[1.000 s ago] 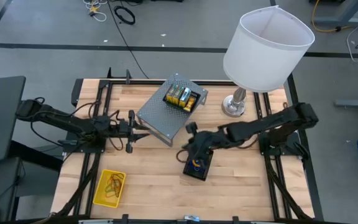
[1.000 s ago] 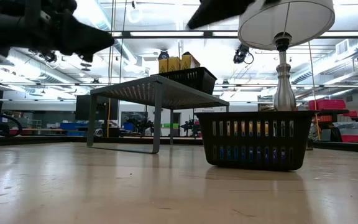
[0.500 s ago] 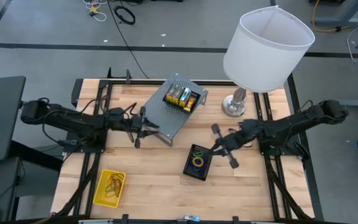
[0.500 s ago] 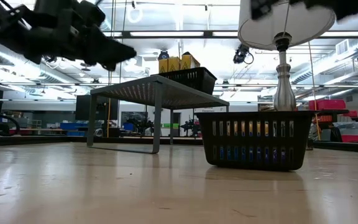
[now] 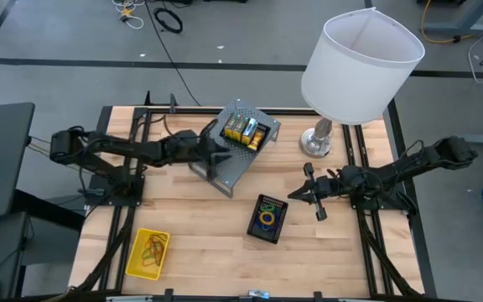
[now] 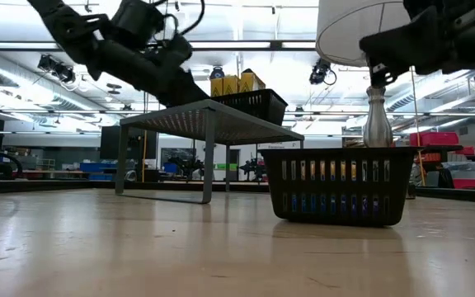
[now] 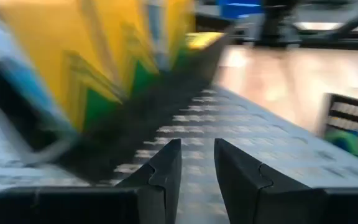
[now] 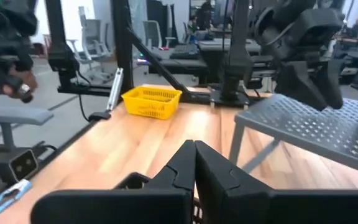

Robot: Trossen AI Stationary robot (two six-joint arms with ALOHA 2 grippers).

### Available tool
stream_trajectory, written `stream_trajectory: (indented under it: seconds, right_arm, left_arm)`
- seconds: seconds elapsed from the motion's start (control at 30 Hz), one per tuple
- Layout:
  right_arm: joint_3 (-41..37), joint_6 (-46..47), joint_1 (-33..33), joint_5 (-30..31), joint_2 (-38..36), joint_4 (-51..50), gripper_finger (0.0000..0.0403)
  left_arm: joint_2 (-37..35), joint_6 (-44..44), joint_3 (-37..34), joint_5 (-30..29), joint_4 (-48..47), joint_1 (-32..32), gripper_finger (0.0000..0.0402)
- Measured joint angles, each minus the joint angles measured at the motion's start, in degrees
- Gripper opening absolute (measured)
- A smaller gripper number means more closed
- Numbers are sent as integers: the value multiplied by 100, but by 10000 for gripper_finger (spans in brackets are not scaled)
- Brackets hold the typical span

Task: Pick & Place Office Desk Supplies
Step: Put the right black bin on the shelf

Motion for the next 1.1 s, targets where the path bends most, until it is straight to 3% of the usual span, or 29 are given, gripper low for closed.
stream_trajectory:
  seconds: [0.27, 0.53, 1.1]
  right_arm:
    - [-2, -239, 35, 94, 1, -95, 18]
    - [-2, -501, 122, 135, 1, -104, 18]
    - [-2, -520, 125, 133, 3, -58, 18]
  left_arm:
    - [138, -230, 234, -1007, -8, -63, 63]
    - [138, -216, 234, -1121, 19, -38, 16]
    - [162, -20, 241, -903, 224, 401, 8]
